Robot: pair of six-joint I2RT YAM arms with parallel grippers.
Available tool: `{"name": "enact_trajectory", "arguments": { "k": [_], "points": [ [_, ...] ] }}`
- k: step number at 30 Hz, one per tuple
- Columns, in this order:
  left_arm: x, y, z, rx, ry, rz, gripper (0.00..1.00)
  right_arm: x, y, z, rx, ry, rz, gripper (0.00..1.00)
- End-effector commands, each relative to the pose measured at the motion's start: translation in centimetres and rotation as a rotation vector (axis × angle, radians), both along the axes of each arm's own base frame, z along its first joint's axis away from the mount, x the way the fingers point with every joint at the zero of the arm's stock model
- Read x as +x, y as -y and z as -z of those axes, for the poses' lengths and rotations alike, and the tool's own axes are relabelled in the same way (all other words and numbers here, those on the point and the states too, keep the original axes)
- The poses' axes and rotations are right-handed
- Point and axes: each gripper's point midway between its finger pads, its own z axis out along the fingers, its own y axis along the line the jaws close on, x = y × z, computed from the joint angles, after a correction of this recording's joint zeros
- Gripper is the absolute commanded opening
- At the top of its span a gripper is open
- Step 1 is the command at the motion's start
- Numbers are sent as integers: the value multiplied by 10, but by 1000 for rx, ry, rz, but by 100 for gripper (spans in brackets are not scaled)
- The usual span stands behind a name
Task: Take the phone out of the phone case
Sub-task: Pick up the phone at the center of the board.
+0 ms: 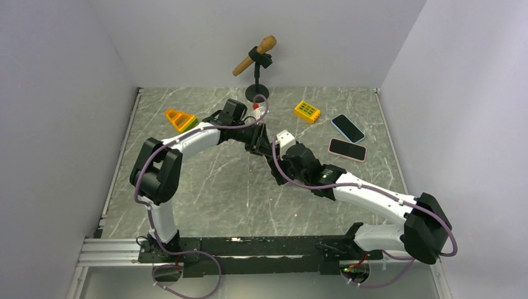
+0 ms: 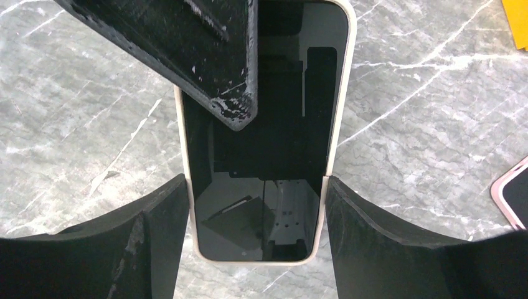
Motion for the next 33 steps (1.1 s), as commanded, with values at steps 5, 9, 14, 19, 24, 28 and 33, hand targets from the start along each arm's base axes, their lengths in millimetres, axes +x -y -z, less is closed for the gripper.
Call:
{"name": "enact_trajectory", "arguments": {
  "k": [5, 9, 14, 19, 24, 28, 33],
  "points": [
    [-1, 4, -24, -1, 151, 34, 0, 16, -5, -35, 128, 91, 89, 48],
    [28, -26, -37, 176, 352, -165, 0, 6, -3, -17, 234, 7, 174, 99],
    [49, -71, -92, 113, 574, -467, 0, -3, -1, -9, 445, -88, 278, 100],
    [36, -83, -136, -60, 674, -558, 0, -7, -15, -26, 773, -275, 326, 100],
    [2, -69, -165, -384, 612, -446, 0, -15, -24, -75, 1217, -308, 165, 100],
    [-14, -60, -177, -577, 534, -345, 0, -17, -18, -95, 1321, -228, 108, 100],
    [-18, -53, -176, -667, 443, -285, 0, -20, -21, -123, 1385, -140, -2, 99]
  ]
}}
